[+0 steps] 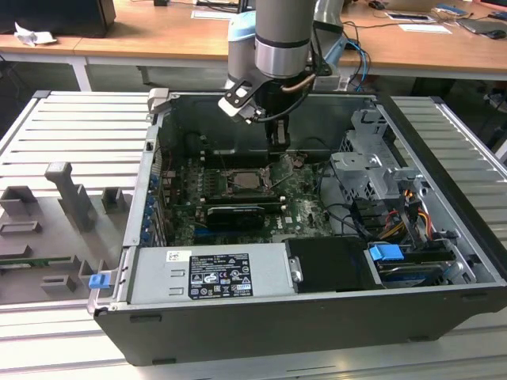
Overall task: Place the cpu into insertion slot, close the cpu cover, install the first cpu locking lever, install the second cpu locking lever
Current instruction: 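Close the cpu cover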
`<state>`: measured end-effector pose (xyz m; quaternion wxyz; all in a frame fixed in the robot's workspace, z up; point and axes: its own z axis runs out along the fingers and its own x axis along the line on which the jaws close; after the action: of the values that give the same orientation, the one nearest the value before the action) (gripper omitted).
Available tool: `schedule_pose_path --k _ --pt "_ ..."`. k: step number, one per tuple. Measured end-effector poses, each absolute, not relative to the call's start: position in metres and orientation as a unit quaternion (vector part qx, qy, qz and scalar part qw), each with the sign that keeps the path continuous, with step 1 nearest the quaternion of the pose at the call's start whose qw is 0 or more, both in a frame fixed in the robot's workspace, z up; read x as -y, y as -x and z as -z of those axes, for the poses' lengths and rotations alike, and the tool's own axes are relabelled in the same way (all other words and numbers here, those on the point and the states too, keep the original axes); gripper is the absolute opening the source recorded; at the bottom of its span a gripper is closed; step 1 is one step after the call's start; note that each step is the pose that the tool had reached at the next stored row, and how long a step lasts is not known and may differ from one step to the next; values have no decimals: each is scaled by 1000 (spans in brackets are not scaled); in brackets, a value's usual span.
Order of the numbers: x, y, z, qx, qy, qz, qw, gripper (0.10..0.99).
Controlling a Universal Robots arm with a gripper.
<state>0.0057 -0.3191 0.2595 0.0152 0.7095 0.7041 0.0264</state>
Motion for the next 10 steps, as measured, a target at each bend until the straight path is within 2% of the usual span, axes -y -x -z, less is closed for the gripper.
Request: schedule_pose_path --k 10 --pt "319 -31 -258 -724 -689 -23 10 106"
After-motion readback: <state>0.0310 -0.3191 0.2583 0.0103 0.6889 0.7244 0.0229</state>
